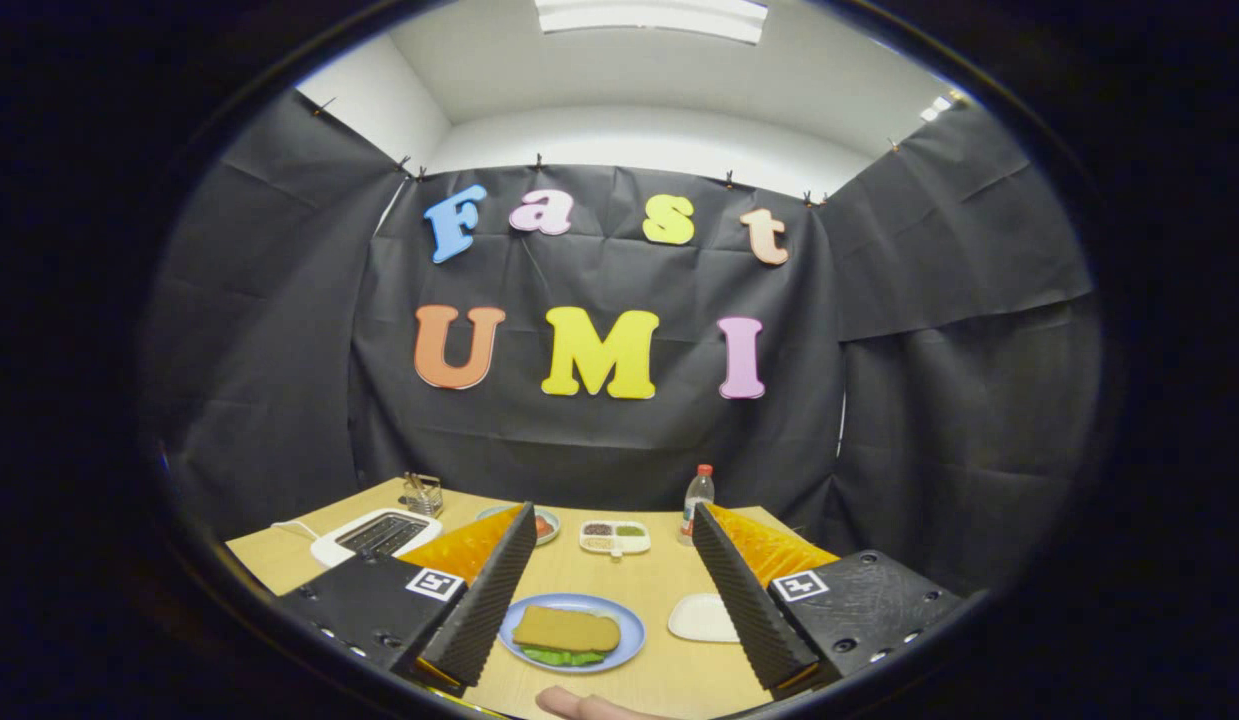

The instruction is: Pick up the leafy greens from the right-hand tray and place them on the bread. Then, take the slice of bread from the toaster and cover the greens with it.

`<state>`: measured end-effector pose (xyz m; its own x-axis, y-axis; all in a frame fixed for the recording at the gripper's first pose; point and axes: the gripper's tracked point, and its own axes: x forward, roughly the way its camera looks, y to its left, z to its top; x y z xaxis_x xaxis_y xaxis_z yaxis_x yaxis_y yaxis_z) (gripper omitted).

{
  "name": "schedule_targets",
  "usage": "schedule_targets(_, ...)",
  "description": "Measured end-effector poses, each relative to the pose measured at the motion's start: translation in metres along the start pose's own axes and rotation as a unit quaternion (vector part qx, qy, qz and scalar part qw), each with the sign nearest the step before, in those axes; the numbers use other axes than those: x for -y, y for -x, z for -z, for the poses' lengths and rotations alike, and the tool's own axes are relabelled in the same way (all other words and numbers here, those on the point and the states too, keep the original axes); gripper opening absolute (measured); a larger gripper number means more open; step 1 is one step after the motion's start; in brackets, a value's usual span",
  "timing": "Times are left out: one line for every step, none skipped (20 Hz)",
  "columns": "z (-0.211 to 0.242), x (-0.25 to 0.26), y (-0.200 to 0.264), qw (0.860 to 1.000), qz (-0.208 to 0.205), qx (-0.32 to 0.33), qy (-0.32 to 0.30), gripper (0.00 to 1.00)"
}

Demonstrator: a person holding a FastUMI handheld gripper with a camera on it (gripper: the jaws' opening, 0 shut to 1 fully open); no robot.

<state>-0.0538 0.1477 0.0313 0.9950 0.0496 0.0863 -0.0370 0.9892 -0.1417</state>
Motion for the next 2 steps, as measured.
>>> schedule_targets(0.0004, 0.0013, 0.0004, 1.000, 0.001, -0.001, 0.000, 0.96)
schedule_targets(0.0023, 0.0028, 0.0000, 1.000, 0.002, -0.002, -0.001, 0.96)
